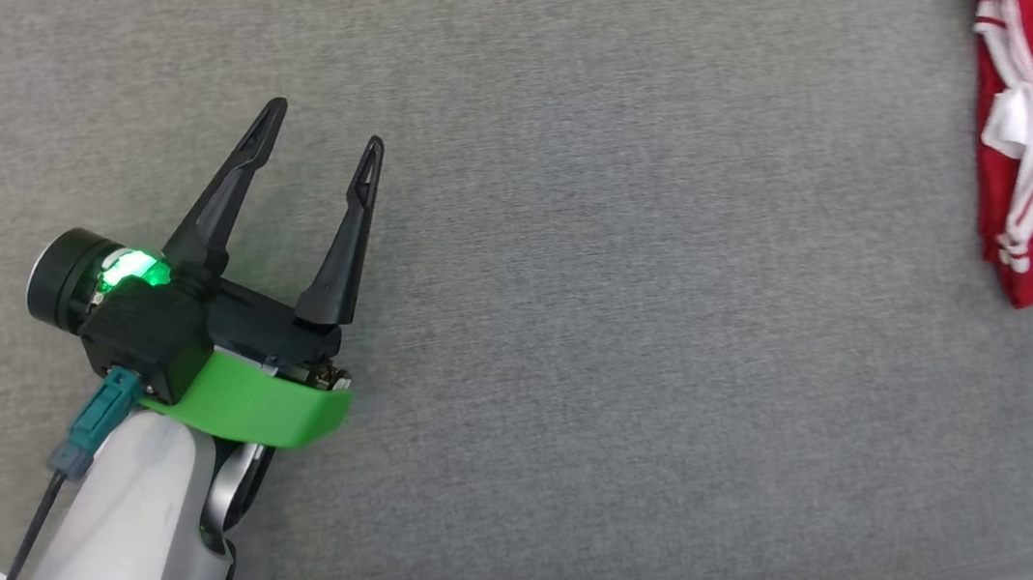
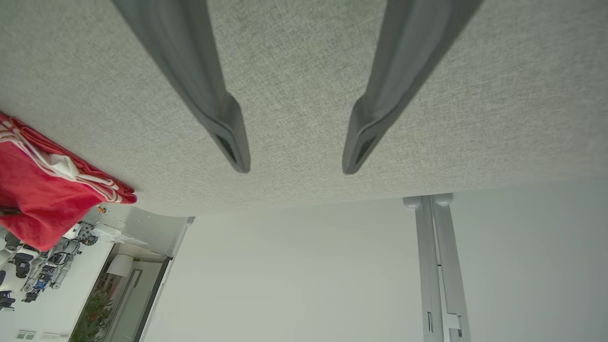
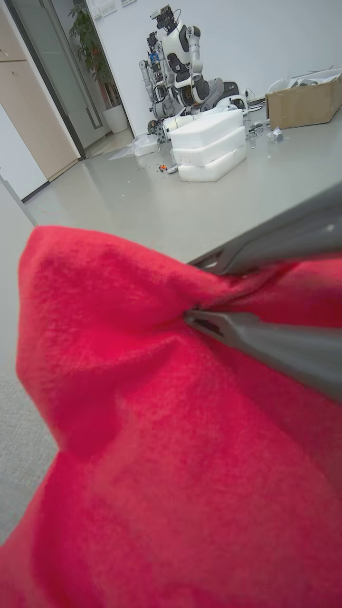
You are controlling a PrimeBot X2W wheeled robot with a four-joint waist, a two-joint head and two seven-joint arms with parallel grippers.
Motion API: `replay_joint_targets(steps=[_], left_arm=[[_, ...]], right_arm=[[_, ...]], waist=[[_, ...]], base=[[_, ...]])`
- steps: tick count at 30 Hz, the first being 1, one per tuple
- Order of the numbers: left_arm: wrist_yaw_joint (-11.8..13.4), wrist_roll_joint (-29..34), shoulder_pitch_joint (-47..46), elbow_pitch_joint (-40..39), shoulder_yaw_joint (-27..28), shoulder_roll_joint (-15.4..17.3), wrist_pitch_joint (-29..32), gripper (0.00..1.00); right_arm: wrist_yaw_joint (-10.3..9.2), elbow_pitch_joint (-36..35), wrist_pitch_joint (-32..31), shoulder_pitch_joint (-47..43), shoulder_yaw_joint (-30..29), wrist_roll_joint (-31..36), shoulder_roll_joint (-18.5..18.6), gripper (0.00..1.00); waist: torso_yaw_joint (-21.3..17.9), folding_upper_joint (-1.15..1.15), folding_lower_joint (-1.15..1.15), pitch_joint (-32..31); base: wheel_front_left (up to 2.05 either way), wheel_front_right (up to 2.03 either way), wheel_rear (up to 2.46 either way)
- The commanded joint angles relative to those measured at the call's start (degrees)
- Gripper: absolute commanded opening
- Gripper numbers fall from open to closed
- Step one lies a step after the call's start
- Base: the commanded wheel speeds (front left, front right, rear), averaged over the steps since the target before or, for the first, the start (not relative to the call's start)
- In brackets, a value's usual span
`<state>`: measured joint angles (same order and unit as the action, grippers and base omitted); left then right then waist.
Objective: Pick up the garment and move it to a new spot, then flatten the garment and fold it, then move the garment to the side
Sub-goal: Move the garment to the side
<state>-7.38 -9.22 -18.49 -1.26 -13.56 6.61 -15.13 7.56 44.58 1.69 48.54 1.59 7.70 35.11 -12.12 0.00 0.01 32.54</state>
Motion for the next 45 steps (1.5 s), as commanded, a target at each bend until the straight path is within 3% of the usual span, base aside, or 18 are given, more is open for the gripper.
replay_joint_targets(steps=[1,2,3,4,10,14,21,27,34,45], left_arm=[[-0.1,0.0,0.3,-0.4,0.2,0.7,0.0,1.0],[-0.1,-0.1,0.5,-0.7,0.2,0.7,0.0,1.0],[-0.1,-0.1,0.7,-0.9,0.3,0.8,0.0,1.0],[-0.1,-0.2,1.0,-1.0,0.3,0.8,0.0,1.0],[-0.1,-0.8,2.0,-0.3,1.4,0.3,0.0,1.0],[-0.1,-1.4,3.7,1.4,3.4,-0.9,0.0,1.0],[-0.1,-2.2,8.0,4.5,8.2,-2.9,0.0,1.0],[0.3,-3.4,11.7,8.0,12.4,-3.5,0.0,1.0],[1.3,-4.6,14.2,12.4,13.8,-3.6,0.0,1.0],[2.1,-5.0,17.3,16.8,15.3,-3.6,0.0,1.0]], right_arm=[[-0.14,0.3,1.3,-0.1,-1.8,1.7,0.7,0.46],[-0.14,0.5,2.1,-0.2,-3.8,3.0,0.8,0.46],[-0.14,0.7,2.6,-0.4,-5.2,4.1,0.6,0.59],[-0.14,0.6,3.3,-0.7,-7.2,5.7,0.2,1.0],[-0.14,-1.9,7.9,-2.3,-13.0,11.4,-5.0,1.0],[-0.14,-3.3,11.8,-5.2,-15.4,8.1,-11.1,1.0],[-0.14,-14.1,13.5,-16.3,-10.6,-2.3,-17.4,1.0],[-0.13,-24.4,13.5,-29.1,-6.3,-6.8,-22.4,1.0],[-0.14,-28.3,13.5,-39.1,-1.9,-8.9,-26.0,1.0],[-0.13,-30.3,13.5,-44.5,-3.4,-10.6,-30.2,1.0]], waist=[[2.7,0.0,-0.01,0.7],[3.3,0.0,-0.01,0.6],[3.6,0.0,-0.01,0.5],[4.0,0.0,-0.01,0.4],[5.2,0.0,-0.01,-2.1],[6.2,0.0,-0.01,-6.3],[8.2,0.0,-0.01,-15.6],[9.5,0.0,-0.01,-22.5],[11.3,0.0,-0.01,-28.3],[11.9,0.0,-0.01,-32.1]], base=[[0.0,0.0,0.0],[0.0,0.0,0.0],[0.0,0.0,0.0],[0.0,0.0,0.0],[0.0,0.0,0.0],[0.0,0.0,0.0],[0.0,0.0,0.0],[0.0,0.0,0.0],[0.0,0.0,0.0],[0.0,0.0,0.0]])
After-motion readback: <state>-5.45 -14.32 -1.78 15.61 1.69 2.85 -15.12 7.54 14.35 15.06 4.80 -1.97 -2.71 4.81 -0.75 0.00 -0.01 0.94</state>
